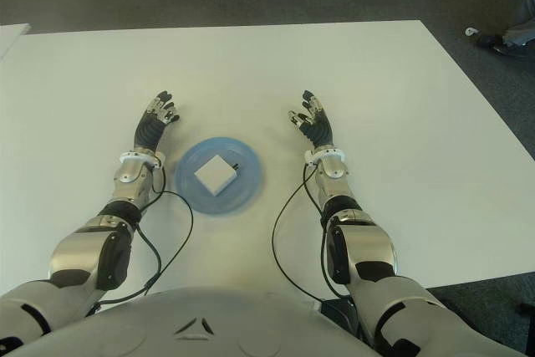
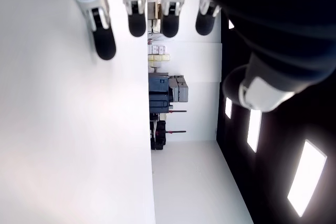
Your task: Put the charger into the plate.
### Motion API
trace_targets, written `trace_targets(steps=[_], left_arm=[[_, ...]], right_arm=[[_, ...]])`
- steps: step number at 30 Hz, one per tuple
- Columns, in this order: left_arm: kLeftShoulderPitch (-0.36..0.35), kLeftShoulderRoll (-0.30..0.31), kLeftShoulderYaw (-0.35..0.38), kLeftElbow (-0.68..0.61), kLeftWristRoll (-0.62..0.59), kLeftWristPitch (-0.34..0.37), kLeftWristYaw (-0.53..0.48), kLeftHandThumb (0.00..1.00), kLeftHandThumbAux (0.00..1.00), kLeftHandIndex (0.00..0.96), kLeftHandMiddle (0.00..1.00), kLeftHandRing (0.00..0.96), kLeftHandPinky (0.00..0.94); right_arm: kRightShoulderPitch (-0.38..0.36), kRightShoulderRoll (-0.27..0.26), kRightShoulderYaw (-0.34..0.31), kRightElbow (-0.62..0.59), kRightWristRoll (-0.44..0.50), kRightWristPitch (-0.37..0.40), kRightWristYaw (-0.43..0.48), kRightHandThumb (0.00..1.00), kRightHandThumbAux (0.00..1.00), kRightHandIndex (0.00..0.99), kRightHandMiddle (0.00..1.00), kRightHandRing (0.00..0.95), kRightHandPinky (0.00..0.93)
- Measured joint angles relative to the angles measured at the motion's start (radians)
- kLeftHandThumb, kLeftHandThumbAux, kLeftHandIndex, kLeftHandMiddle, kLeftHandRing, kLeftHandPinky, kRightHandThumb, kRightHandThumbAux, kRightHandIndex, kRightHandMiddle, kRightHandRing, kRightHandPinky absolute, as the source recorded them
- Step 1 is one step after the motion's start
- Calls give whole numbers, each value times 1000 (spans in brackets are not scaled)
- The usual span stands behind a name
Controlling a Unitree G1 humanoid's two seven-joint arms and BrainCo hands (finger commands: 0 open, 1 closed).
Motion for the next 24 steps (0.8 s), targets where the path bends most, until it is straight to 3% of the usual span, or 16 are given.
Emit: trace_targets(steps=[24], left_arm=[[0, 27, 12, 6, -3, -1, 17, 0, 536, 0, 0, 0, 0]], right_arm=[[-9, -1, 29, -1, -4, 14, 19, 37, 771, 0, 16, 10, 28]])
